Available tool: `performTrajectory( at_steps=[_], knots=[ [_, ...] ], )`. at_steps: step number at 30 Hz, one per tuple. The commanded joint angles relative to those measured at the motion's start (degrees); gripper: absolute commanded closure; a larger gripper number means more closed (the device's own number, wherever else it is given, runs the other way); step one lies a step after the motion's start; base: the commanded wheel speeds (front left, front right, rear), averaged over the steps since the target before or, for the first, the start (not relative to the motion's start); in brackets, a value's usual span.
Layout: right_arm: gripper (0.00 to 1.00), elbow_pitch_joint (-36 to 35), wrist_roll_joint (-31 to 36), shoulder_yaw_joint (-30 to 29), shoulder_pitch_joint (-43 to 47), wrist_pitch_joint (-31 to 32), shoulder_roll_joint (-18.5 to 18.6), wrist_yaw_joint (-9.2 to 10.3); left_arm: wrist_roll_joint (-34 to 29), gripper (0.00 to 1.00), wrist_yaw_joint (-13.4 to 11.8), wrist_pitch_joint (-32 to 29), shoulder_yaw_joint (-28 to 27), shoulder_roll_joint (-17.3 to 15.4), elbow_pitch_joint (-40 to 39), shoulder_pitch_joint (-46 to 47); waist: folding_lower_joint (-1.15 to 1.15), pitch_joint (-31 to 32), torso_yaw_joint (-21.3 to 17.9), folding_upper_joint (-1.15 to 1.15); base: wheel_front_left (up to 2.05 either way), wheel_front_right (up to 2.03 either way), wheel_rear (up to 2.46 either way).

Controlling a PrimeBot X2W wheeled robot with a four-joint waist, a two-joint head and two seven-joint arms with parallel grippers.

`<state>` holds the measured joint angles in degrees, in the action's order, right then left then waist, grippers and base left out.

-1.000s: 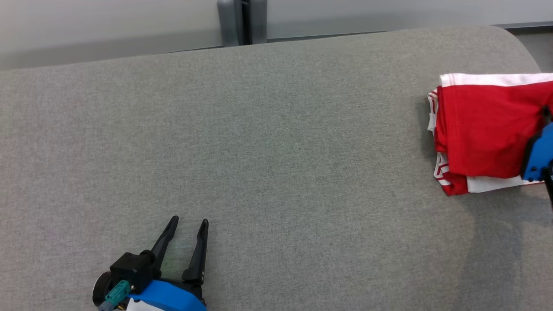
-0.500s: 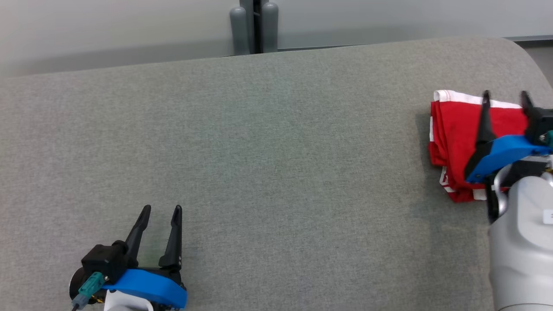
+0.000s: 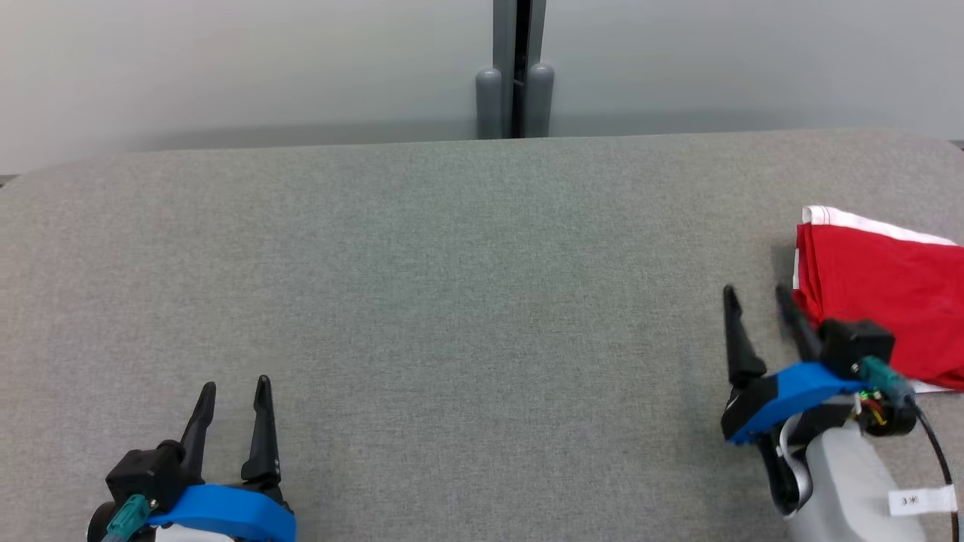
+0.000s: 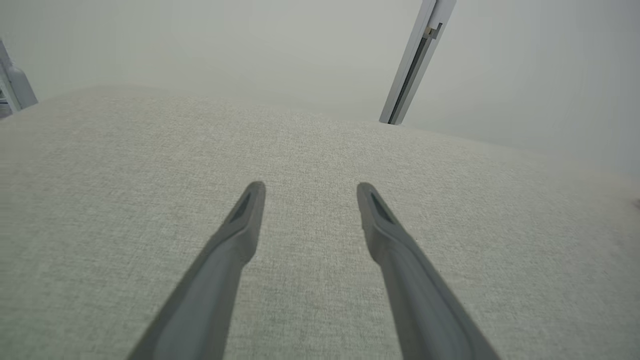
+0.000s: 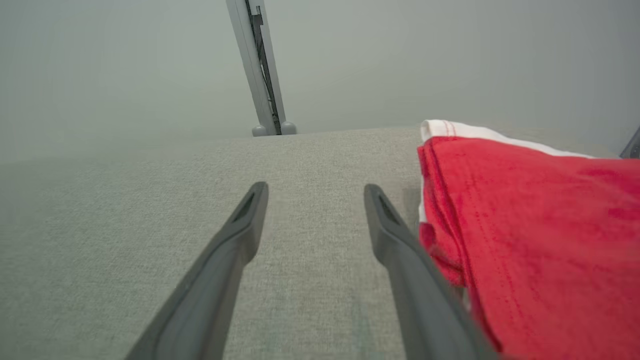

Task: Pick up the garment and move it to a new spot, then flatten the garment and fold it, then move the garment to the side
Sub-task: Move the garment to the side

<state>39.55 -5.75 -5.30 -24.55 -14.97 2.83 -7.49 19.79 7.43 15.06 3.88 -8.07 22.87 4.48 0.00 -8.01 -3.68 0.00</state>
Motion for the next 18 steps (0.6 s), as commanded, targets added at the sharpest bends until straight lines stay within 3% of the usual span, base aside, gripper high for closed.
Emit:
performTrajectory(
  at_steps=[1, 10, 18],
  knots=[
    [0.0, -0.6, -0.6, 0.5, 1.4, -0.2, 0.2, 0.0, -0.4, 0.0, 0.1, 0.1, -0.6, 0.2, 0.1, -0.4, 0.0, 0.2, 0.1, 0.0, 0.0, 0.0, 0.0],
    [0.0, -2.4, -6.5, 4.2, 6.6, -0.3, 0.2, 0.0, -0.6, 0.0, 0.1, 0.1, -2.4, 1.2, 1.6, -2.2, 0.0, 3.0, 0.8, 0.0, 0.0, 0.0, 0.0],
    [0.0, -2.2, -5.7, 5.1, 10.0, -0.3, 0.2, 0.0, -0.4, 0.0, 0.1, 0.1, -2.4, 2.5, 2.4, -4.3, 0.0, 6.7, 0.8, 0.0, 0.0, 0.0, 0.0]
  ],
)
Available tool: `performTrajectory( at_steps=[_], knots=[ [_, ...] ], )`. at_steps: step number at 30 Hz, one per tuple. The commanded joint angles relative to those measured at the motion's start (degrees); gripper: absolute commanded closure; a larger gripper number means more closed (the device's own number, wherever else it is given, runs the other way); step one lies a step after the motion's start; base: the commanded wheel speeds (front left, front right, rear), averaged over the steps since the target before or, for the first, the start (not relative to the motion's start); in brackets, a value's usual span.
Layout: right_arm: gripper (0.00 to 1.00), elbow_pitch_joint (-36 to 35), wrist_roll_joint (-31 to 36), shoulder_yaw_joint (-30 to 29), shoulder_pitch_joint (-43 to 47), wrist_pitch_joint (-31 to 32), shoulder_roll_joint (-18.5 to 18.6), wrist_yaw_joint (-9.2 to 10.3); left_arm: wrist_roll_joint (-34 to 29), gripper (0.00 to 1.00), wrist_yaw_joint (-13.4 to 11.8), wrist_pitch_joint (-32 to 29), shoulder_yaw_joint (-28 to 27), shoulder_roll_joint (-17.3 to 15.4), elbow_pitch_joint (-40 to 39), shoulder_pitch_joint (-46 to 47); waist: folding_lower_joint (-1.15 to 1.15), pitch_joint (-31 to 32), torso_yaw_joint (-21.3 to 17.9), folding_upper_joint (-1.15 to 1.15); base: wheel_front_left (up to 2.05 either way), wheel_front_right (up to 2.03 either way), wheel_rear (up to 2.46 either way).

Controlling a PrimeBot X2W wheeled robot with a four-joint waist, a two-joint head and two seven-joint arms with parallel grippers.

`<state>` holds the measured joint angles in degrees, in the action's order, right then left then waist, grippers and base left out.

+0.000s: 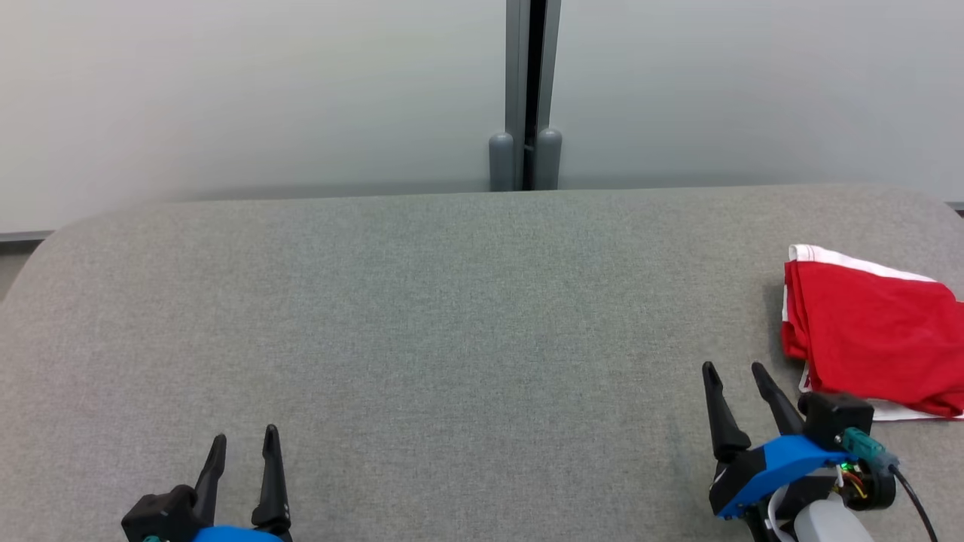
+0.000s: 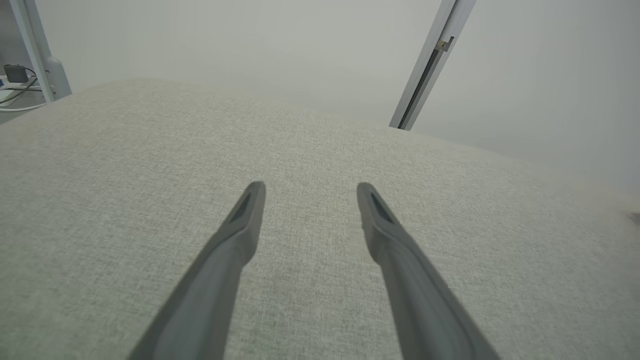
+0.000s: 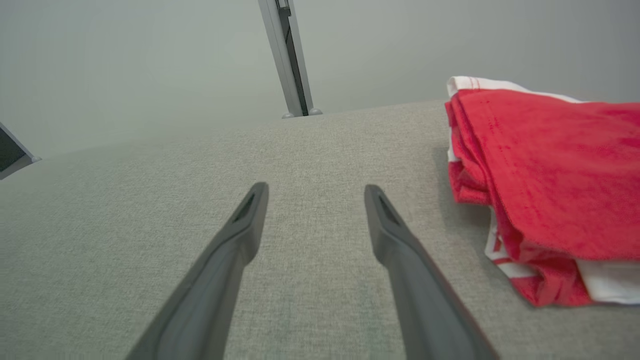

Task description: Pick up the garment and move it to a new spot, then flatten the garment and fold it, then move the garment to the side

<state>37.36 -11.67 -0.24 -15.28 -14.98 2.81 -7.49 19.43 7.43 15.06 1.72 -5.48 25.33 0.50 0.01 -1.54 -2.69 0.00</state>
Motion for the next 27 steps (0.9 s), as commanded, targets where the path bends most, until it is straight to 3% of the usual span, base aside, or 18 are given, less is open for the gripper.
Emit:
performTrajectory(
  at_steps=[1, 8, 9, 13, 27],
  knots=[
    [0.0, 0.0, 0.2, 0.2, 1.0, -0.2, 0.2, 0.0, -0.1, 0.0, 0.1, 0.1, -0.3, 0.0, 0.0, -0.5, -0.01, 0.4, -0.2, 0.0, 0.0, 0.0, 0.0],
    [0.0, -0.1, 0.0, 0.8, 2.1, -0.2, 0.2, 0.0, 1.8, 0.0, 0.1, 0.1, 0.5, 0.8, -0.6, -1.0, -0.01, 1.0, 0.2, 0.0, 0.0, 0.0, 0.0],
    [1.0, 0.1, 0.0, 0.7, 1.6, 0.0, 0.0, 0.0, 1.9, 1.0, 0.0, 0.0, 0.6, 0.6, -0.5, -0.6, -0.01, 1.1, 0.2, 0.0, 0.0, 0.0, 0.0],
    [1.0, 1.6, -0.3, 0.5, 2.4, 0.5, -0.3, 0.0, 2.5, 1.0, 0.0, -0.4, 0.8, 0.9, 1.1, -1.3, -0.01, 1.1, 0.2, 0.0, 0.0, 0.0, 0.0],
    [1.0, -3.0, -15.3, -0.9, 3.5, 4.5, -0.2, 0.0, 15.6, 1.0, 0.0, -4.4, -1.0, 1.2, -1.3, 0.2, -0.01, 1.1, 0.5, 0.0, 0.0, 0.0, 0.0]
  ],
)
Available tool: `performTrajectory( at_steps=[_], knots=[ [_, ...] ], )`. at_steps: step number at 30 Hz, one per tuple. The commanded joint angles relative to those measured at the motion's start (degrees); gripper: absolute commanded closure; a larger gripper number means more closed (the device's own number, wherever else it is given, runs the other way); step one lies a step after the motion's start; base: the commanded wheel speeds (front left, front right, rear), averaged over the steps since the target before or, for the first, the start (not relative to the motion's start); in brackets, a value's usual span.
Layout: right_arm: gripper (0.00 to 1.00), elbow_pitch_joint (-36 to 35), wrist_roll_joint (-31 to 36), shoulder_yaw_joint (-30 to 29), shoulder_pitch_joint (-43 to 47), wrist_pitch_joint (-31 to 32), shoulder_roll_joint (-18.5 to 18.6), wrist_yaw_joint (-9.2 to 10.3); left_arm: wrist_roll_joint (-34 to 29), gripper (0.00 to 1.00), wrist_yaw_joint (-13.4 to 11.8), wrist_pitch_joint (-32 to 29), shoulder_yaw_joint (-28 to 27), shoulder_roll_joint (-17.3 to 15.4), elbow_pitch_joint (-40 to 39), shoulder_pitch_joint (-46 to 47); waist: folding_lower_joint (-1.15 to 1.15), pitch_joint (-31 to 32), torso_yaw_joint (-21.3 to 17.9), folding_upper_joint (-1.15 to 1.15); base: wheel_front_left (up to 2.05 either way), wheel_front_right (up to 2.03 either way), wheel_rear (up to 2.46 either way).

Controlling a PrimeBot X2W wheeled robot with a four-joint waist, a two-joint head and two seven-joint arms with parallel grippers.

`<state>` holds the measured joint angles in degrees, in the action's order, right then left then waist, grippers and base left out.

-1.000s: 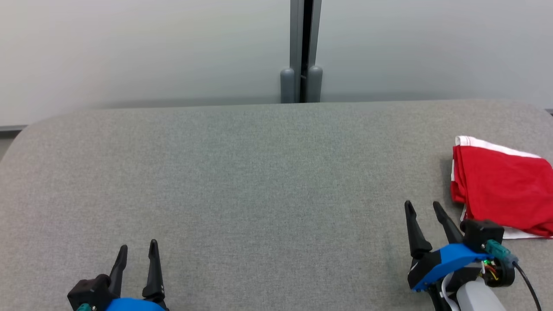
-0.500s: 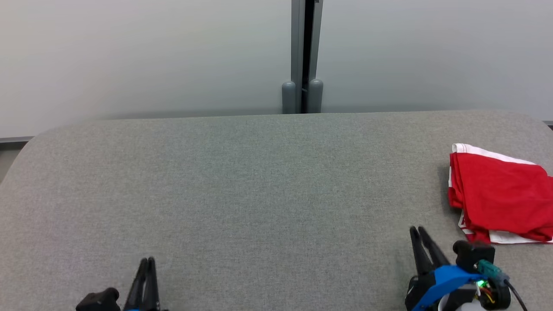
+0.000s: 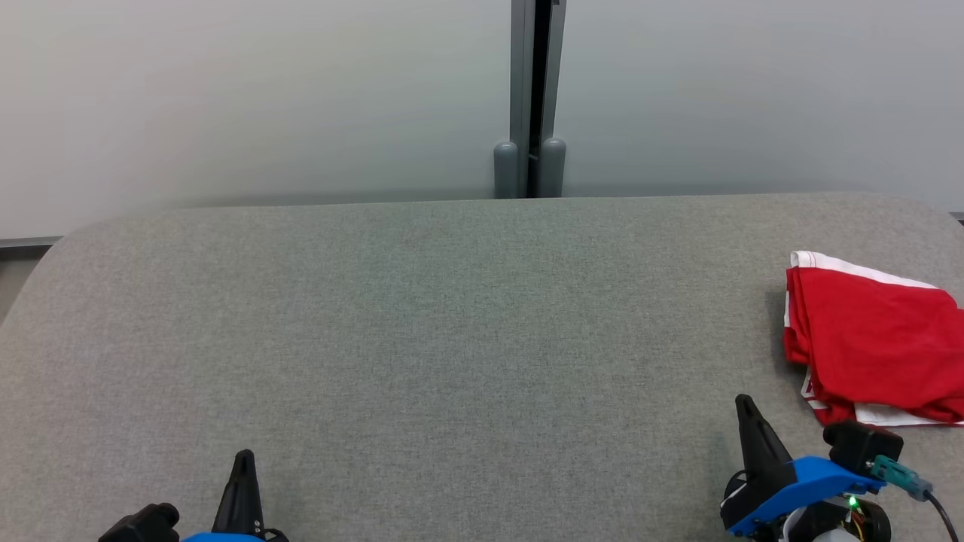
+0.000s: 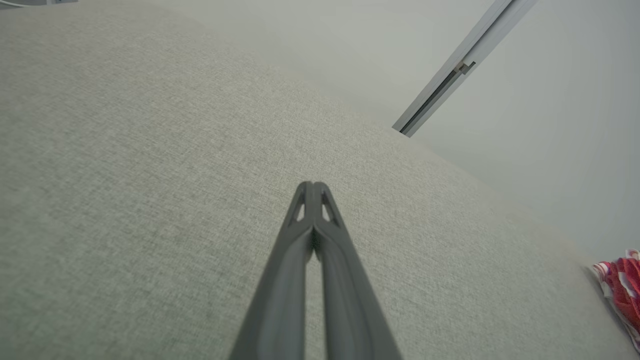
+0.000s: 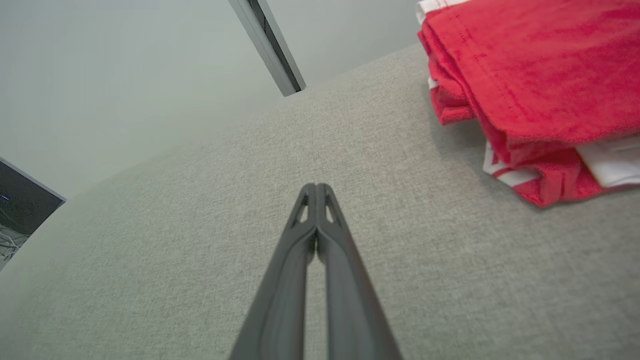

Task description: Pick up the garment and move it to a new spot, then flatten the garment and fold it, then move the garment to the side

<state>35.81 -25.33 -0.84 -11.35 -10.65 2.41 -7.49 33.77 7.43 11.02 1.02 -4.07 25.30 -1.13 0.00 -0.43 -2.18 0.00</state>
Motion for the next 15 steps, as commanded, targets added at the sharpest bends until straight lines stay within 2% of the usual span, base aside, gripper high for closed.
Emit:
performTrajectory(
  at_steps=[1, 15],
  knots=[
    [1.0, -1.8, -2.6, -0.3, -0.4, 0.4, 0.2, 0.0, 2.1, 1.0, 0.0, -0.6, -0.4, -0.2, -1.4, 1.9, 0.0, 0.0, 0.0, 0.0, 0.0, 0.0, 0.0],
    [1.0, -5.9, -15.2, -1.3, 0.8, 3.6, 0.3, 0.0, 13.2, 1.0, 0.0, -3.9, -1.8, 0.1, -3.4, 3.1, 0.0, 0.0, 0.3, 0.0, 0.0, 0.0, 0.0]
  ],
)
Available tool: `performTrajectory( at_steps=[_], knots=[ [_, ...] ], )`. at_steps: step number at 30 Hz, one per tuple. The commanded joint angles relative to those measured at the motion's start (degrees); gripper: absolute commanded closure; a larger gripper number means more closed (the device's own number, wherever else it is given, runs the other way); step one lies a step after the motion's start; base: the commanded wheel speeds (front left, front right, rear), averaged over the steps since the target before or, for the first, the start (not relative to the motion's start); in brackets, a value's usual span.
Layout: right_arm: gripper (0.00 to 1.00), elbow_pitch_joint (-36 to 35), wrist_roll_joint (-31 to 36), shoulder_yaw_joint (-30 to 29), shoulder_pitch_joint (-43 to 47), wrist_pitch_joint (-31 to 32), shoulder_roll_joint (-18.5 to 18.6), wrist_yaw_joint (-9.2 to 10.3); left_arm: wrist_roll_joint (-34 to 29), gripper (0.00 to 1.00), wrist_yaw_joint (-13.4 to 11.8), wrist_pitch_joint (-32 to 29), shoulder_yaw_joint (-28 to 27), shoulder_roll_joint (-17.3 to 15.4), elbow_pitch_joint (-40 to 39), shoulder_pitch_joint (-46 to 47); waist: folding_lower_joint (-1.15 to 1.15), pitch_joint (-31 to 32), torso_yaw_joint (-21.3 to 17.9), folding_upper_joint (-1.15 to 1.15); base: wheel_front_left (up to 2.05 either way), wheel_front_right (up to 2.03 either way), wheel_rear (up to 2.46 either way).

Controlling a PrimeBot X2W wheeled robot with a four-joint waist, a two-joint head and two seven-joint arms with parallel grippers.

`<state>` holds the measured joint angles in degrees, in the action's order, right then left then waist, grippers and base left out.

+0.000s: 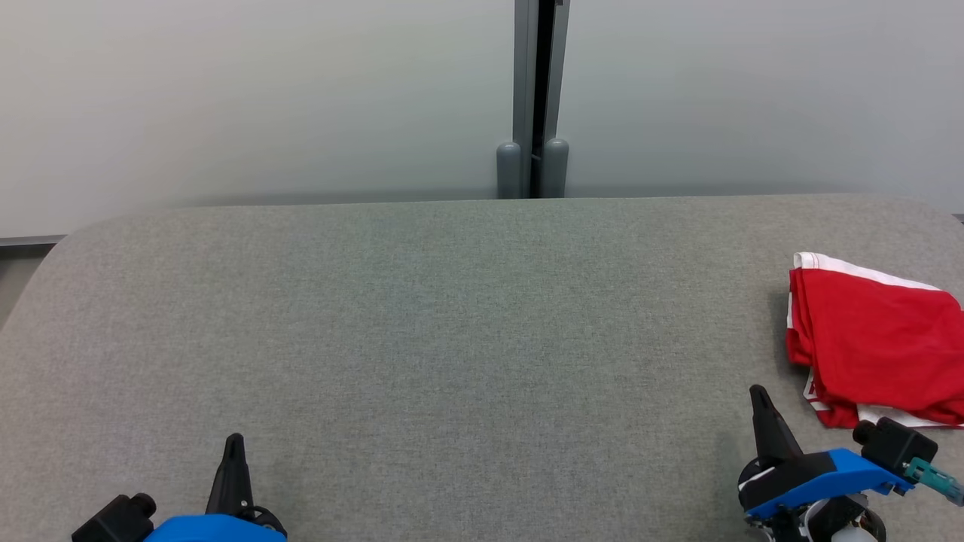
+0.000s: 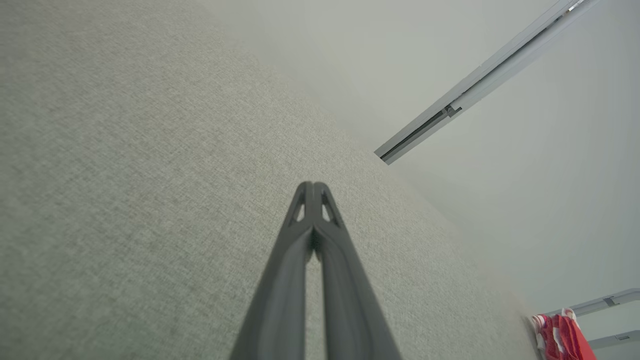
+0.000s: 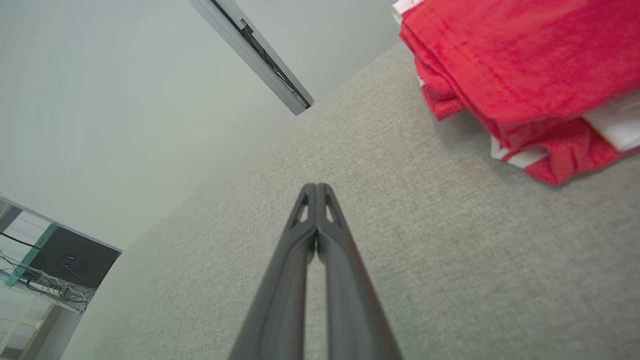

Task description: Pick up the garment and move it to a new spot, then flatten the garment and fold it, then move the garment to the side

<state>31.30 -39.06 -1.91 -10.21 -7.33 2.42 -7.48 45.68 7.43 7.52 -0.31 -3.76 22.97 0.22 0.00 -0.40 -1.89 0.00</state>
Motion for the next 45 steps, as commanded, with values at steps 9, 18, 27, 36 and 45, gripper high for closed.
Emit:
performTrajectory(
  at_steps=[9, 18, 27, 36, 45],
  knots=[
    [1.0, -3.4, -7.8, -0.8, 0.2, 1.9, 0.3, -0.01, 6.8, 1.0, 0.0, -2.1, -1.2, -0.1, -2.1, 2.3, 0.0, 0.0, 0.2, 0.0, 0.0, 0.0, 0.0],
    [1.0, -5.4, -14.4, -1.3, 0.8, 3.7, 0.4, -0.02, 12.5, 1.0, 0.0, -3.8, -2.0, 0.0, -3.1, 3.0, 0.0, 0.0, 0.3, 0.0, 0.0, 0.0, 0.0],
    [1.0, -7.3, -20.4, -1.8, 1.3, 5.3, 0.4, -0.02, 17.8, 1.0, 0.0, -5.4, -2.6, 0.1, -4.1, 3.4, 0.0, 0.1, 0.5, 0.0, 0.0, 0.0, 0.0],
    [1.0, -9.0, -25.8, -2.3, 1.8, 6.7, 0.5, -0.02, 22.6, 1.0, 0.1, -6.9, -3.3, 0.3, -4.9, 4.0, 0.0, 0.1, 0.7, 0.0, 0.0, 0.0, 0.0],
    [1.0, -10.6, -30.9, -2.8, 2.3, 8.0, 0.5, -0.02, 27.0, 1.0, 0.1, -8.2, -3.9, 0.4, -5.7, 4.4, 0.0, 0.1, 0.9, 0.0, 0.0, 0.0, 0.0]
  ],
)
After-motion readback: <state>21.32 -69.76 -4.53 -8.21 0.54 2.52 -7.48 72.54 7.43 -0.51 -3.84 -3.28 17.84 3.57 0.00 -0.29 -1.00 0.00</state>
